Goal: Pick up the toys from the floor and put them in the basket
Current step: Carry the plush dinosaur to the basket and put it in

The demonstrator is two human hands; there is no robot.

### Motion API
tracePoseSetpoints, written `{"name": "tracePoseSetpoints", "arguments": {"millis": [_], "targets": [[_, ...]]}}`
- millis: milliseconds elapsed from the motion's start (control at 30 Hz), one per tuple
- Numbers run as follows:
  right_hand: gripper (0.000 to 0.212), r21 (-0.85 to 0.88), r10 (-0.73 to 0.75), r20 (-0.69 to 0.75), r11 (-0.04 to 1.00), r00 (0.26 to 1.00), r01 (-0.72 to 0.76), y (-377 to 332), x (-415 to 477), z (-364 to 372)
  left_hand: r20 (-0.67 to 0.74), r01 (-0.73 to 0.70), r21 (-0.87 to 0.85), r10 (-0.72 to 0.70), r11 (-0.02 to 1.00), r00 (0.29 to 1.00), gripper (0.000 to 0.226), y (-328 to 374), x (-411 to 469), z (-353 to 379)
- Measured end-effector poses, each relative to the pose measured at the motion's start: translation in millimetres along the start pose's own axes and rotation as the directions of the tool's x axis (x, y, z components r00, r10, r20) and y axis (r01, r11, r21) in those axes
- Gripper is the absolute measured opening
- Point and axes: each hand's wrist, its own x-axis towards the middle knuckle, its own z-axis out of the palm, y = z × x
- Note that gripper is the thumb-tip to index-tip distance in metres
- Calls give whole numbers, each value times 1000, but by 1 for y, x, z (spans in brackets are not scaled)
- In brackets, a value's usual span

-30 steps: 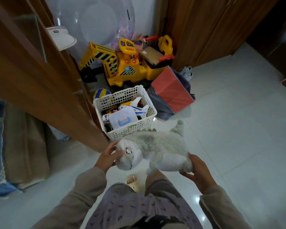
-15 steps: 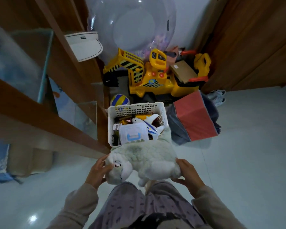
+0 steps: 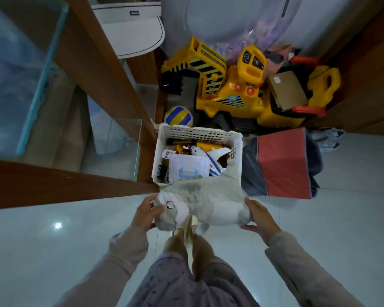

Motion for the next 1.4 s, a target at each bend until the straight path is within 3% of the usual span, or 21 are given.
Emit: {"name": "tracePoseSetpoints", "arguments": {"millis": [433,567,733,833,1033,1233,1400], "targets": [[23,-99,46,-13,994,999,-47,-6,139,51,-10,-58,313,64,948,998,51,39,200,19],[17,-68,72,-11,995,997,-73,0,222,71,-8,-87,388,98,917,995,51,25,280,24],[17,-158,44,65,987,997,-33,16,320,87,-62,-99,462,143,881,988,50,-8,367,29],[30,-264,55,75,964,996,-34,30,362,96,-82,-75,480,130,874,988,52,-26,401,29],[49,-412,108,120,910,987,-49,63,413,107,-107,-78,478,146,875,983,63,-48,438,25],[51,-553,77,125,833,989,5,65,407,108,-107,-37,599,125,800,986,61,-42,430,22],[38,-741,51,157,666,986,83,52,353,102,-26,-40,684,79,728,997,53,-40,374,34]]}}
